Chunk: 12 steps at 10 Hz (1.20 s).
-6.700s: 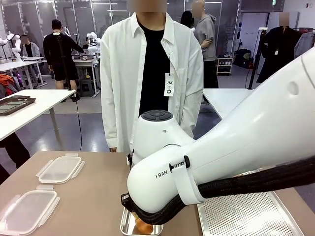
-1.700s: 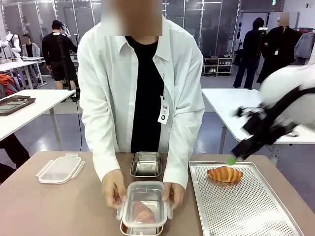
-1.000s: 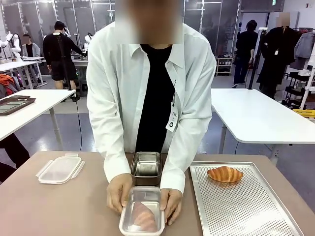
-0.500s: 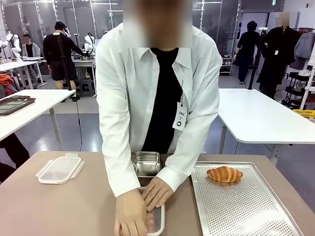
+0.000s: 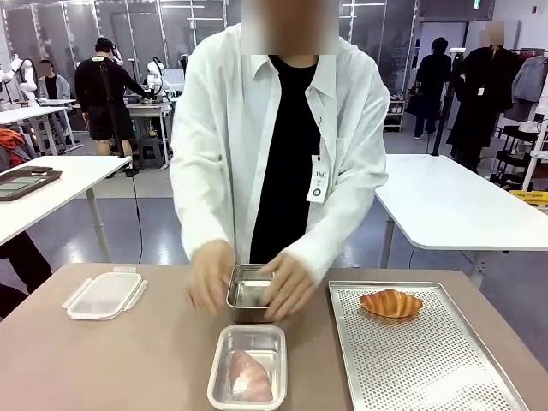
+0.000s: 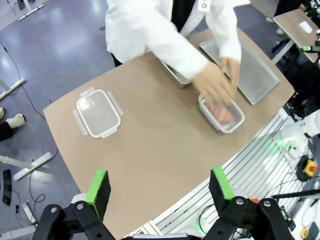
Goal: Place the bread into the airtight container.
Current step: Pick up a Butter Roll and place it into an empty Airtight Container.
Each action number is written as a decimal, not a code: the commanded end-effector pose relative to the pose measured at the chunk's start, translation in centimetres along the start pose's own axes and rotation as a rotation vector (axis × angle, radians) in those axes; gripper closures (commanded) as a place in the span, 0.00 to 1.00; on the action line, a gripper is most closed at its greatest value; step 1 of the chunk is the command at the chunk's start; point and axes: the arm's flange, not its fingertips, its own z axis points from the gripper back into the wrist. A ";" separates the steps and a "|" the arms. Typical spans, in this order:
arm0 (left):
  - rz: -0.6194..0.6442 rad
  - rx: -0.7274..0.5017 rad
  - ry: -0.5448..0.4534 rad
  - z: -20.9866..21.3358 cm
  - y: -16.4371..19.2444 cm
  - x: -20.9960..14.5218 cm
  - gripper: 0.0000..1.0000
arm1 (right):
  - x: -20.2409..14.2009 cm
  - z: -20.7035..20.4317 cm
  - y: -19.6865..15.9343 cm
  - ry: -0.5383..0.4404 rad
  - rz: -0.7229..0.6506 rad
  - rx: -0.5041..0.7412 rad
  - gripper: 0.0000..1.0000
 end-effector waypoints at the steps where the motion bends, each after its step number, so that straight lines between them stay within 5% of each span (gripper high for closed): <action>1: -0.015 -0.004 0.005 0.1 -0.1 0.0 0.00 | 0.0 -0.1 0.1 -0.011 0.011 0.011 0.00; 8: -0.015 -0.004 0.005 0.1 -0.1 0.0 0.00 | 0.0 0.0 0.0 0.000 0.000 0.000 0.00; 12: -0.015 -0.004 0.005 0.1 -0.1 0.0 0.00 | 3.1 -6.2 12.0 0.275 0.623 -0.069 0.00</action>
